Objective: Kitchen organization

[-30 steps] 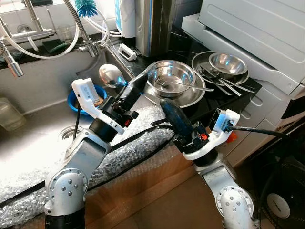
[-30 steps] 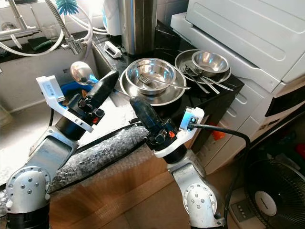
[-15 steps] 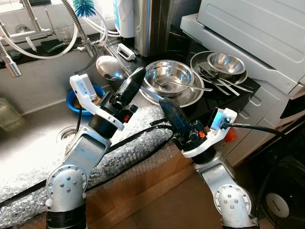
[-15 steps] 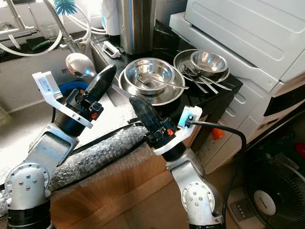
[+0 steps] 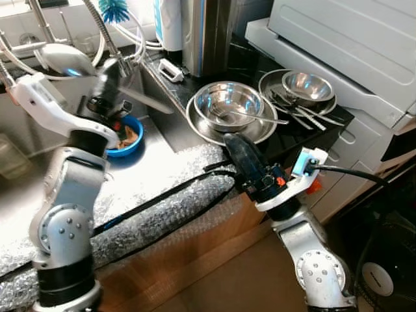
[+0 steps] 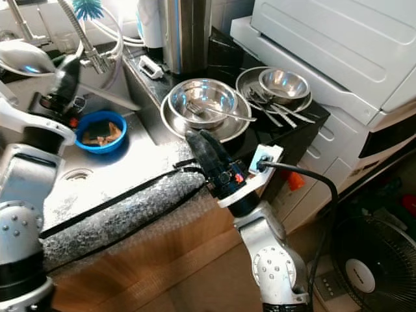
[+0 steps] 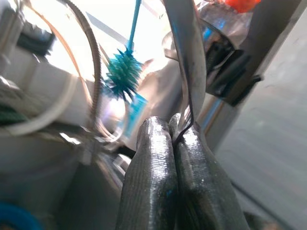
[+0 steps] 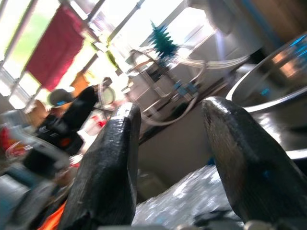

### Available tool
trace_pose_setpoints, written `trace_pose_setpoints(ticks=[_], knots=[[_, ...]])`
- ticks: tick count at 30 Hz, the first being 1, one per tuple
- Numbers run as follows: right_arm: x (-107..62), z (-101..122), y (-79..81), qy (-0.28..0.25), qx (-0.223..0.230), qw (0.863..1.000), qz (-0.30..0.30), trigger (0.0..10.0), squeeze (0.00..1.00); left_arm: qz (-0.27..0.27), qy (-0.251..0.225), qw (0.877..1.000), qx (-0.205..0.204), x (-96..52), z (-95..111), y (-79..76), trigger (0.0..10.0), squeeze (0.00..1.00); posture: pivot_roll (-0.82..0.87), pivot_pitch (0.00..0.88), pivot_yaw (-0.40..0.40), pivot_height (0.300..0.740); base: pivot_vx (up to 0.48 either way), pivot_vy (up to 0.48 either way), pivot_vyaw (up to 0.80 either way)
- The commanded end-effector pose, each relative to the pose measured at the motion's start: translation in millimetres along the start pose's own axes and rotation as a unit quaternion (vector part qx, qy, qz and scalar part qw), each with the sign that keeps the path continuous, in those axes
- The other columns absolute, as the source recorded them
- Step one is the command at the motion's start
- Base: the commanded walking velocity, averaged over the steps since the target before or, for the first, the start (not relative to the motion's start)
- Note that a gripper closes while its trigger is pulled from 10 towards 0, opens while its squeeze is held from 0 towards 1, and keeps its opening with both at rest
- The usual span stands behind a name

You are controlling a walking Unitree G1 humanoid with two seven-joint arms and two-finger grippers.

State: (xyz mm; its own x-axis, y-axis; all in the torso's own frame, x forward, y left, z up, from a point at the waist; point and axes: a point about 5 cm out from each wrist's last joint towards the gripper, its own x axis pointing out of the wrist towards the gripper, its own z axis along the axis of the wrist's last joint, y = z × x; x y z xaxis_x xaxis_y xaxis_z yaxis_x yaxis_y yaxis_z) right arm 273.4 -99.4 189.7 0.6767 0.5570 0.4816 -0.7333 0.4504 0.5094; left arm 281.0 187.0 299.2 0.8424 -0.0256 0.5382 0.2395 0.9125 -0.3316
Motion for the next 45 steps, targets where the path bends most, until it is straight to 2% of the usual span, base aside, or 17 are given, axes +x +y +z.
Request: trace_pose_setpoints(ticks=[1, 3, 4, 5, 6, 7, 8, 11, 17, 19, 25, 28, 30, 38, 42, 44, 45], knots=[[1.1, 5, -3.2, -0.007, -0.017, 1.0, -0.017, 10.0, 0.0, -0.004, -0.013, 0.999, 0.029, 3.7, 3, -4.6, 10.0, 0.0, 0.07, 0.116, -0.041, 0.74, 0.0, 0.0, 0.0], [1.8, 8, -4.2, -0.013, -0.022, 0.999, -0.022, 10.0, 0.0, -0.005, -0.016, 0.999, 0.047, 4.5, 5, -4.8, 10.0, 0.0, 0.07, 0.116, -0.041, 0.74, 0.0, 0.0, 0.0], [3.0, 12, -5.3, -0.022, -0.026, 0.999, -0.031, 10.0, 0.0, -0.012, -0.006, 0.996, 0.092, 5.2, 4, -5.1, 10.0, 0.0, 0.07, 0.116, -0.041, 0.74, 0.0, 0.0, 0.0], [3.0, 12, -5.3, -0.022, -0.026, 0.999, -0.031, 10.0, 0.0, -0.012, -0.006, 0.996, 0.092, 5.2, 4, -5.1, 10.0, 0.0, 0.07, 0.116, -0.041, 0.74, 0.0, 0.0, 0.0], [3.5, 13, -5.7, -0.024, -0.028, 0.999, -0.034, 10.0, 0.0, -0.014, 0.0, 0.993, 0.115, 5.3, 2, -5.0, 10.0, 0.0, 0.07, 0.116, -0.041, 0.74, 0.0, 0.0, 0.0], [4.6, 13, -5.7, -0.023, -0.04, 0.998, -0.038, 10.0, 0.0, -0.019, 0.012, 0.987, 0.159, 4.9, -4, -4.3, 10.0, 0.0, 0.07, 0.116, -0.041, 0.74, 0.0, 0.0, 0.0], [5.2, 13, -5.7, -0.021, -0.046, 0.998, -0.042, 10.0, 0.0, -0.018, 0.018, 0.985, 0.173, 3.5, -8, -2.6, 10.0, 0.0, 0.08, 0.116, -0.04, 0.74, 0.0, 0.0, 0.0], [5.3, 12, -8.7, -0.013, -0.075, 0.995, -0.061, 10.0, 0.0, -0.015, 0.043, 0.976, 0.213, -1.5, -20, 3.0, 10.0, 0.0, 0.08, 0.118, -0.041, 0.74, 0.0, 0.0, 0.0], [2.1, 15, -13.3, -0.012, -0.087, 0.993, -0.078, 10.0, 0.0, 0.034, 0.085, 0.963, 0.252, -13.3, -38, 24.7, 10.0, 0.0, 0.07, 0.122, -0.042, 0.74, 0.0, 0.0, 0.0], [0.7, 13, -13.3, 0.001, -0.106, 0.991, -0.079, 10.0, 0.0, 0.048, 0.1, 0.954, 0.28, -17.2, -45, 33.5, 10.0, 0.0, 0.07, 0.124, -0.043, 0.74, 0.0, 0.0, 0.0], [-0.4, 6, -13.5, 0.014, -0.12, 0.989, -0.087, 10.0, 0.0, 0.092, 0.13, 0.939, 0.305, -25.6, -54, 52.9, 10.0, 0.0, 0.07, 0.127, -0.043, 0.74, 0.0, 0.0, 0.0], [-1.7, 3, -17.0, 0.019, -0.138, 0.985, -0.103, 10.0, 0.0, 0.121, 0.142, 0.925, 0.332, -30.0, -56, 65.4, 10.0, 0.0, 0.07, 0.127, -0.045, 0.74, 0.0, 0.0, 0.0], [-3.8, 3, -21.1, 0.02, -0.146, 0.982, -0.118, 10.0, 0.0, 0.134, 0.149, 0.921, 0.335, -32.5, -58, 70.7, 10.0, 0.0, 0.07, 0.128, -0.045, 0.74, 0.0, 0.0, 0.0], [-5.9, 2, -24.3, 0.03, -0.185, 0.974, -0.131, 10.0, 0.0, 0.193, 0.144, 0.924, 0.297, -37.1, -54, 86.6, 10.0, 0.0, 0.07, 0.125, -0.047, 0.74, 0.0, 0.0, 0.0], [-6.1, -3, -24.9, 0.044, -0.217, 0.966, -0.131, 10.0, 0.0, 0.191, 0.163, 0.921, 0.297, -38.8, -58, 87.9, 10.0, 0.0, 0.07, 0.119, -0.049, 0.74, 0.0, 0.0, 0.0], [-6.8, -4, -25.9, 0.047, -0.221, 0.965, -0.134, 10.0, 0.0, 0.188, 0.172, 0.919, 0.3, -41.0, -62, 87.4, 10.0, 0.73, 0.07, 0.114, -0.048, 0.74, 0.0, 0.0, 0.0], [-7.4, -6, -26.2, 0.05, -0.225, 0.963, -0.136, 10.0, 0.0, 0.189, 0.175, 0.92, 0.297, -42.1, -64, 87.2, 10.0, 1.0, 0.07, 0.112, -0.048, 0.74, 0.0, 0.0, 0.0]])
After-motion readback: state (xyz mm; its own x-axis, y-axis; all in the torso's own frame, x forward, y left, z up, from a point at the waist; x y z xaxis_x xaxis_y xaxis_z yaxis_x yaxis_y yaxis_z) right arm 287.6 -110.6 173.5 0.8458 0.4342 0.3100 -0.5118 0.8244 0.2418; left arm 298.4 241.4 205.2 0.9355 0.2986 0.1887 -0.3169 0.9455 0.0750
